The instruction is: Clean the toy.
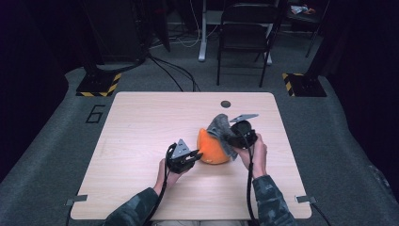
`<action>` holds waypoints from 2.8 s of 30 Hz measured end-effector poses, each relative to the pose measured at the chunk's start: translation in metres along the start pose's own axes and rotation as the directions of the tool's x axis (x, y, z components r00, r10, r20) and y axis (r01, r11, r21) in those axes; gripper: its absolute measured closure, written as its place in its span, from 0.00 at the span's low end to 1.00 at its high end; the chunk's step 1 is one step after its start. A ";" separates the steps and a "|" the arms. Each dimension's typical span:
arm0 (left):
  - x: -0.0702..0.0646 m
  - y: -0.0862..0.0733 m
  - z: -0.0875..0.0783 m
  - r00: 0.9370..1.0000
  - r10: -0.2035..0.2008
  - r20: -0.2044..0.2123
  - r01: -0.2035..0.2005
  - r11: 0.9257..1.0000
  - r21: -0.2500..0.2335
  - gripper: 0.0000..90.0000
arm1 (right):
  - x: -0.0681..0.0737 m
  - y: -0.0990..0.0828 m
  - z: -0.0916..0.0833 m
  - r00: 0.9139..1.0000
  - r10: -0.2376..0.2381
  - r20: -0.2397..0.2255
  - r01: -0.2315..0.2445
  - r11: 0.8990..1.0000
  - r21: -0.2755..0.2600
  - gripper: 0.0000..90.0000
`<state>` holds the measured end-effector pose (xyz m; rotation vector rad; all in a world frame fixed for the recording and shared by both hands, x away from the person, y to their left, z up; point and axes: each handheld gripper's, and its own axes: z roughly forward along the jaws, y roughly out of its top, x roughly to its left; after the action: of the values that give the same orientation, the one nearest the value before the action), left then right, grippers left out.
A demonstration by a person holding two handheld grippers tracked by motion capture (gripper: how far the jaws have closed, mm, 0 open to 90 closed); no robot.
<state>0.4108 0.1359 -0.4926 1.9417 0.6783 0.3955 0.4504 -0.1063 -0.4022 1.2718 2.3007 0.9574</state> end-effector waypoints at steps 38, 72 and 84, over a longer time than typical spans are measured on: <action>0.004 -0.005 -0.003 1.000 0.006 0.011 -0.006 1.000 0.025 0.88 | 0.001 -0.005 0.023 0.993 -0.073 0.093 0.062 0.992 0.110 0.84; 0.008 -0.006 -0.003 1.000 0.012 0.000 -0.012 1.000 0.022 0.85 | -0.002 -0.004 0.022 1.000 -0.004 -0.017 0.005 0.995 0.103 0.84; 0.001 -0.007 0.002 0.971 0.207 -0.121 -0.198 0.977 0.080 0.43 | -0.006 -0.010 0.033 1.000 -0.003 0.011 0.002 0.995 0.102 0.84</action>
<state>0.4104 0.1374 -0.4997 2.0704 0.5829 0.6368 0.4665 -0.1022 -0.4326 1.3107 2.3690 0.8390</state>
